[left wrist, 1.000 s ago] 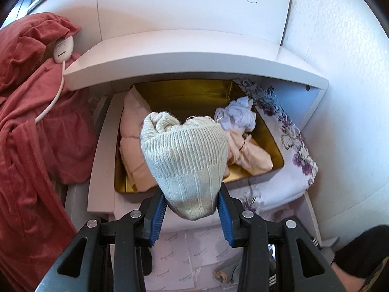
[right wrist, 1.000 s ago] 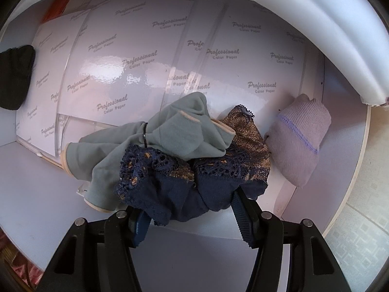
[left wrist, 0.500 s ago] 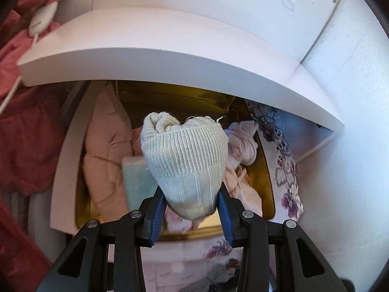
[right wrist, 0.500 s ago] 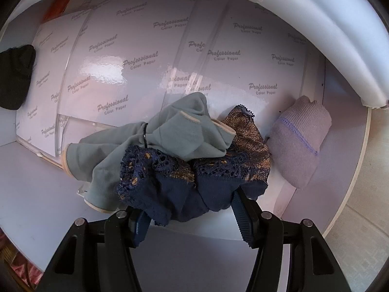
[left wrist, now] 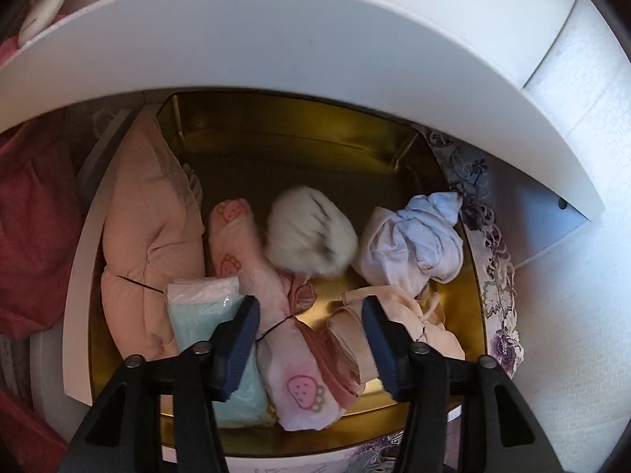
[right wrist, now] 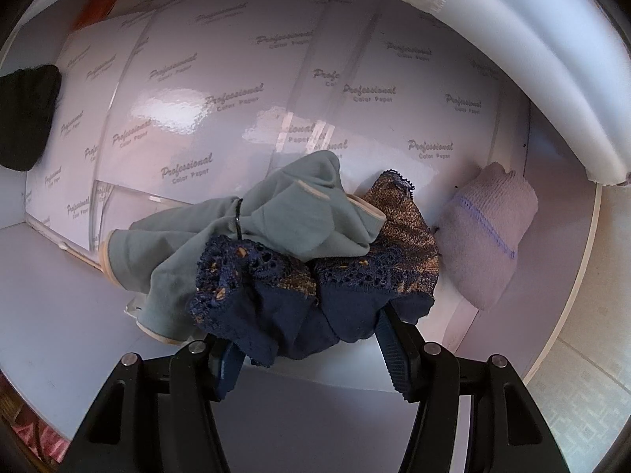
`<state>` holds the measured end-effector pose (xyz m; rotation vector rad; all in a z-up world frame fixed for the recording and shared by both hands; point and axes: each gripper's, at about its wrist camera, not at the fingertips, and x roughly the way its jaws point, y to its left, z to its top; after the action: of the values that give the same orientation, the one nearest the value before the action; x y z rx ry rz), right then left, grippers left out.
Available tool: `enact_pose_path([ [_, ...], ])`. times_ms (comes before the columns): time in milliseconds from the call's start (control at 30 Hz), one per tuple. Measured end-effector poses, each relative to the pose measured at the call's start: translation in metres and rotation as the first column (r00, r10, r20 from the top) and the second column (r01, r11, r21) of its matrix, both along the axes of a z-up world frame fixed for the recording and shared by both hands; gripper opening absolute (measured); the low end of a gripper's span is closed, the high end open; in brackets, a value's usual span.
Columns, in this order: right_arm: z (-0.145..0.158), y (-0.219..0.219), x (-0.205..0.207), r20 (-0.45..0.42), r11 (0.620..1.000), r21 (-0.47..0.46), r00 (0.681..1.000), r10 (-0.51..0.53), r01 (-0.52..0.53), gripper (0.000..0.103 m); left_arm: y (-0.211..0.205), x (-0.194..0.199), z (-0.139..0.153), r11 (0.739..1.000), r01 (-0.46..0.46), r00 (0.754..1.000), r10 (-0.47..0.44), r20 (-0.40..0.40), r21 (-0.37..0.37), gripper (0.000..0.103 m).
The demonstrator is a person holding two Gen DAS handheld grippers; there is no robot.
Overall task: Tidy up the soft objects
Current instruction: 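Move the left tool back down to the black knit item in the drawer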
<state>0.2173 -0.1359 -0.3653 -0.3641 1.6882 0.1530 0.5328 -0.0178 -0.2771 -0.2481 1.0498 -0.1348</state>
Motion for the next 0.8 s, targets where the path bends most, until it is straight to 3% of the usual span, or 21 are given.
enact_pose_path([
  [400, 0.0, 0.001, 0.0, 0.005, 1.0, -0.004, 1.0, -0.001, 0.001, 0.061, 0.013, -0.063, 0.025, 0.999, -0.016, 0.997, 0.014, 0.077, 0.037, 0.058],
  [800, 0.002, 0.003, -0.003, 0.019, 1.0, -0.011, 1.0, -0.003, 0.003, 0.061, 0.021, -0.12, 0.013, 0.998, -0.021, 0.999, 0.019, 0.031, 0.061, 0.058],
])
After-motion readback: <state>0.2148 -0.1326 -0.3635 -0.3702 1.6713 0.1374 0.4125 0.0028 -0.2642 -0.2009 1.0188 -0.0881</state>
